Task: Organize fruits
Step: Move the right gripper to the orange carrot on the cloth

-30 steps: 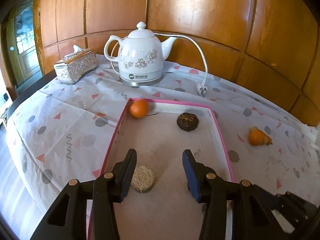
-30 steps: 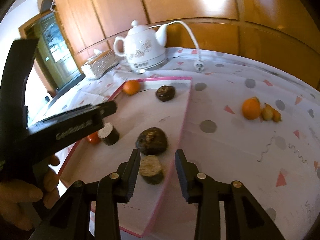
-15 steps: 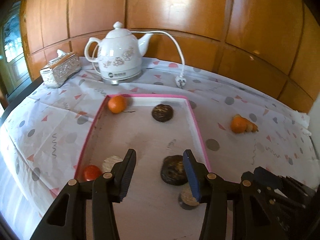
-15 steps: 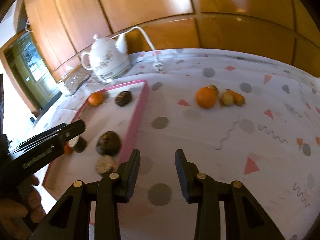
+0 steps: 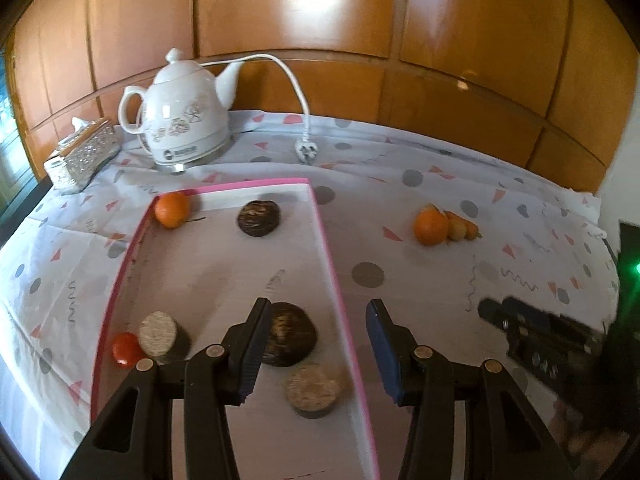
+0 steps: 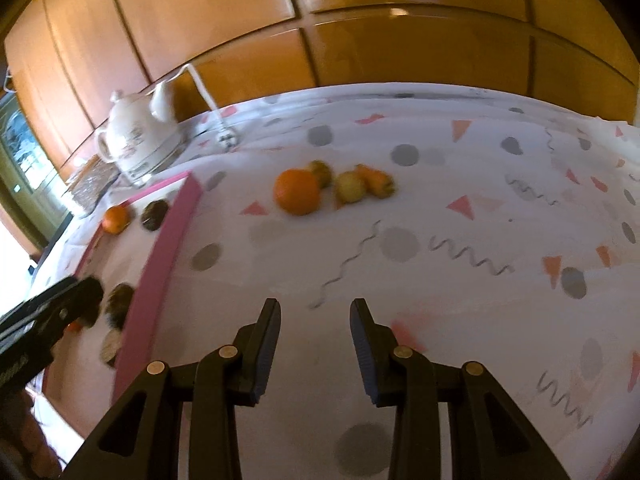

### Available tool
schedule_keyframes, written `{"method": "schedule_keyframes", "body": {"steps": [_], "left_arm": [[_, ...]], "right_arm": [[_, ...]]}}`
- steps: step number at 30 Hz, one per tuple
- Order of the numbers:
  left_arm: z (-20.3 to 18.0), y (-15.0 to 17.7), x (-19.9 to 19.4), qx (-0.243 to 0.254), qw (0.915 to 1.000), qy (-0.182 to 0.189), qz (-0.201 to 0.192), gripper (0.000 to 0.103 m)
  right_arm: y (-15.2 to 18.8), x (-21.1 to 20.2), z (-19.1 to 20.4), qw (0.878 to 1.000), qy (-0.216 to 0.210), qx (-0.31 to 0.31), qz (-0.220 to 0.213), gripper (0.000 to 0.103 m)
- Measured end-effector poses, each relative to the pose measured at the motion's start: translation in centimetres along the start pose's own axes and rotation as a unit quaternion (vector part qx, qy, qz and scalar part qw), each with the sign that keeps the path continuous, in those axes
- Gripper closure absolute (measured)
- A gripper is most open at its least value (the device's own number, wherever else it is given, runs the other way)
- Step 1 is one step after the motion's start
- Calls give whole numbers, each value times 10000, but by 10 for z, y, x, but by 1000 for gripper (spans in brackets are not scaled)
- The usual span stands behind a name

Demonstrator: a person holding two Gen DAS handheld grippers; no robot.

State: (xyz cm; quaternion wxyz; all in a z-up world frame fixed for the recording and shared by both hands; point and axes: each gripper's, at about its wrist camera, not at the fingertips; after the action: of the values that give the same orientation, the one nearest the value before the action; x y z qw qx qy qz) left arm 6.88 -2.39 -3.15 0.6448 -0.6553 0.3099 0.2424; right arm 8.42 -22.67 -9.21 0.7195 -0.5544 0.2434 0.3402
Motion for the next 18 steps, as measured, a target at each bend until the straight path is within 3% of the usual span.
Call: {"method": "schedule_keyframes", "body": {"steps": [11, 18], "left_arm": [[-32, -7, 19, 206, 9994, 224, 167, 53], [-45, -15, 33, 240, 9989, 297, 256, 53]], "right_arm": [[-42, 27, -41, 9994, 264, 189, -124, 69], [-70, 47, -45, 9992, 354, 53, -182, 73]]}}
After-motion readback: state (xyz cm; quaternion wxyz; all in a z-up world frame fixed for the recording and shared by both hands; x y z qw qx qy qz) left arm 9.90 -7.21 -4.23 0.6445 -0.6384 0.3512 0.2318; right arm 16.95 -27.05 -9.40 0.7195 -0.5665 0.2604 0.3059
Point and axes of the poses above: each gripper's, at about its wrist camera, not at the fingertips, and x roughly the way its jaws point, z to its left, y to its underside
